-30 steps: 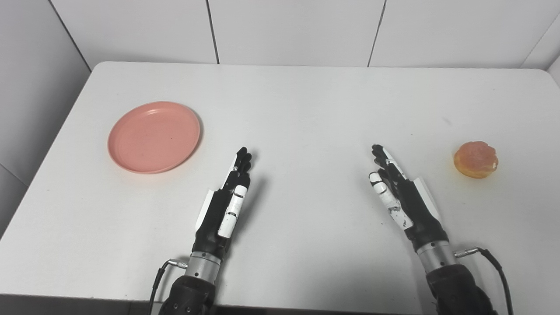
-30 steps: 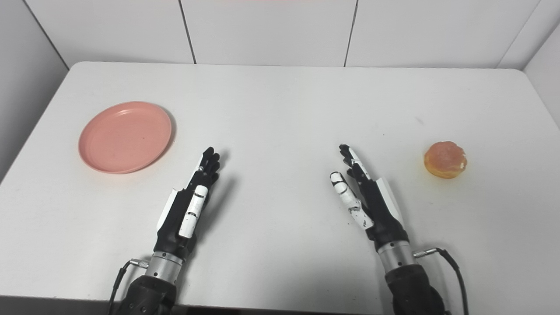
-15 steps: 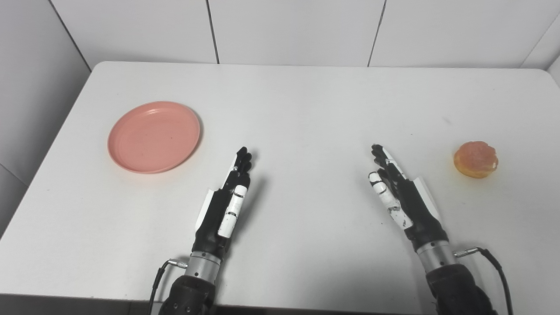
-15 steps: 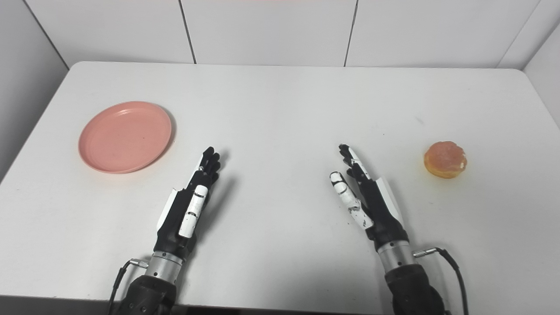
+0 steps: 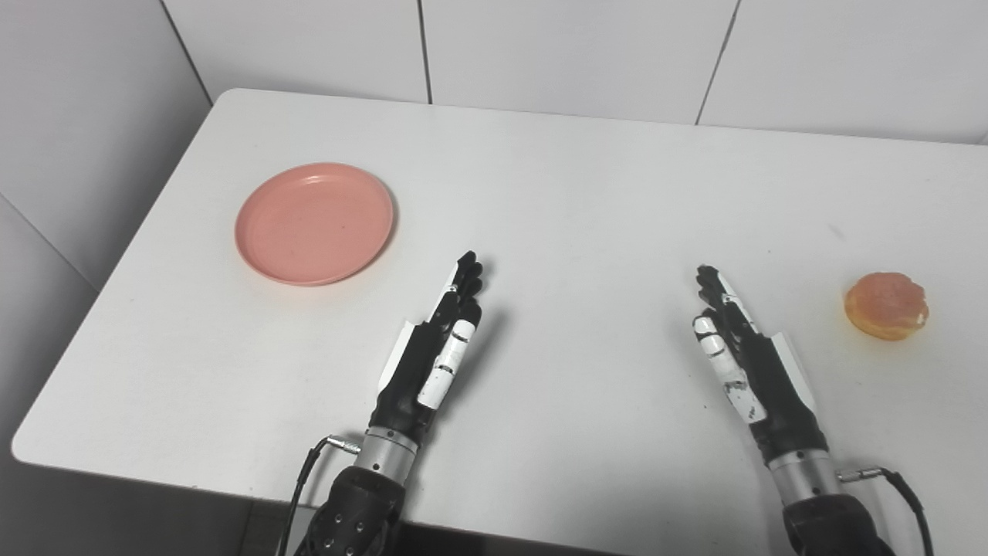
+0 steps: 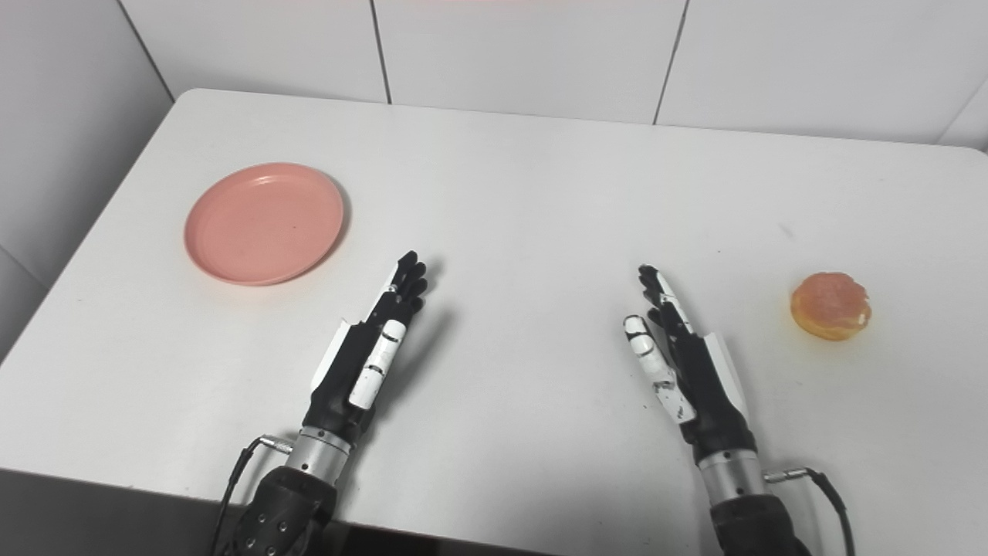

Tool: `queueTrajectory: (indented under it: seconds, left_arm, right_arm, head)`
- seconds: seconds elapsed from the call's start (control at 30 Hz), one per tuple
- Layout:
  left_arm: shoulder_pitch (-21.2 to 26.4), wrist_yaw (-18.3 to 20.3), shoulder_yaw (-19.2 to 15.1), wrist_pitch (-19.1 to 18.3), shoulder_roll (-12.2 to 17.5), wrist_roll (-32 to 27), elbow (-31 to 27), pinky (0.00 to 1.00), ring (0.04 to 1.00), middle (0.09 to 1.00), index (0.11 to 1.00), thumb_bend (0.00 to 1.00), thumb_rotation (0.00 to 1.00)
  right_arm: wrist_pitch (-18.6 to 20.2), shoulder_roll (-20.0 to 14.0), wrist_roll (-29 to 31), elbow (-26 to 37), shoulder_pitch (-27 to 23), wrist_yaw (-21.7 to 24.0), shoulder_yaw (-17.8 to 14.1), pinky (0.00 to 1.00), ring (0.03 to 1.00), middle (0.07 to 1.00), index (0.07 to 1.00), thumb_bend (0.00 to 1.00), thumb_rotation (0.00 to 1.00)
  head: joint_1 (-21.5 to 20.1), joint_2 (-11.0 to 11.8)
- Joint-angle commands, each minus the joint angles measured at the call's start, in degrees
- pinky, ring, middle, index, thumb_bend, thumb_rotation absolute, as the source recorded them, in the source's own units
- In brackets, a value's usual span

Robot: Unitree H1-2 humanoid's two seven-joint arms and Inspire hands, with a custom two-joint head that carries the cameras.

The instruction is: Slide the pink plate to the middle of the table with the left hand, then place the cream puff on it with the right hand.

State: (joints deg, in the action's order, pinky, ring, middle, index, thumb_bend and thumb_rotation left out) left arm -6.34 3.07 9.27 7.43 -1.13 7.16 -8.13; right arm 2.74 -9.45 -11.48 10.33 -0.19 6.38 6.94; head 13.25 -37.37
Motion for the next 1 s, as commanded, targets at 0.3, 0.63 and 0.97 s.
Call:
queueTrajectory:
  seconds: [0.3,0.63,0.97]
  left_arm:
    - [0.07,-3.02,2.12,3.28,-3.35,4.29,9.92,0.97,0.986,0.995,0.987,0.48,1.00]
    - [1.01,-3.99,2.06,4.83,-4.18,5.15,12.66,0.97,0.984,0.993,0.987,0.46,1.00]
    - [0.55,-3.45,1.36,3.76,-4.32,4.24,11.52,0.98,0.989,0.999,0.992,0.47,1.00]
  right_arm:
    - [-7.34,-1.72,4.55,-5.79,0.20,0.79,-1.63,0.98,0.978,0.974,0.965,0.25,1.00]
    - [-6.97,-1.75,5.70,-6.15,-0.27,1.41,-1.75,1.00,0.997,0.985,0.976,0.17,1.00]
    - [-6.13,-1.01,5.19,-4.90,0.01,1.32,-1.46,1.00,1.000,0.987,0.980,0.15,1.00]
  head:
    - [8.33,5.11]
    - [9.57,6.34]
    - [9.39,6.34]
